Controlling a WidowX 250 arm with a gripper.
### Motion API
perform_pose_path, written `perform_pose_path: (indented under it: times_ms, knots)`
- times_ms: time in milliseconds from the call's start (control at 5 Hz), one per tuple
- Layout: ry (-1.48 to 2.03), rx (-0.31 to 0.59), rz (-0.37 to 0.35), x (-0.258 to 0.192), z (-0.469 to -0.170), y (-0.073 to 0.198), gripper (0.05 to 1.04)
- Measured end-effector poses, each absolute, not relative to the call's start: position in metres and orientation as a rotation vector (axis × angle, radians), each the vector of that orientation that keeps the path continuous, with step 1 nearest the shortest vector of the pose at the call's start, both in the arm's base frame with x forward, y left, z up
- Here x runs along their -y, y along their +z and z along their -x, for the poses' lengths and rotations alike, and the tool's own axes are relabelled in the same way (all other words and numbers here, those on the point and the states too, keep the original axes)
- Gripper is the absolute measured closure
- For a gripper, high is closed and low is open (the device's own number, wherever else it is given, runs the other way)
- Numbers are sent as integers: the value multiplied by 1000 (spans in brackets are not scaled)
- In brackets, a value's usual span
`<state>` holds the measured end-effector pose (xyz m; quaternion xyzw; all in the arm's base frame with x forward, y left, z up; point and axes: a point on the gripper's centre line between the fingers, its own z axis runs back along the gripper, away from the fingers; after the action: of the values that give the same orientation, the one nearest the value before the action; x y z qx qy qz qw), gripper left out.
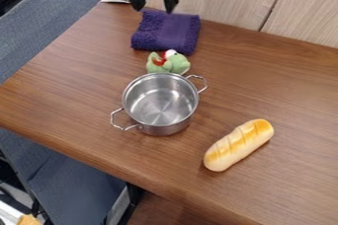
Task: Move the silver pot to the left side of the table
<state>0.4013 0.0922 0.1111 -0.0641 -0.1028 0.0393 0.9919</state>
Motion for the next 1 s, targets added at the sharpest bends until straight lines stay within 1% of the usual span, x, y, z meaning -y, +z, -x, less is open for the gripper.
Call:
perform_pose_path:
  times_ms: [200,400,600,800,1000]
  knots:
    - [99,232,109,-99,-387,126,83]
    - [138,219,72,-116,-348,124,83]
    - [128,219,83,-114,-324,124,83]
    - [104,213,76,-106,-303,120,83]
    - [70,186,70,-96,-292,108,83]
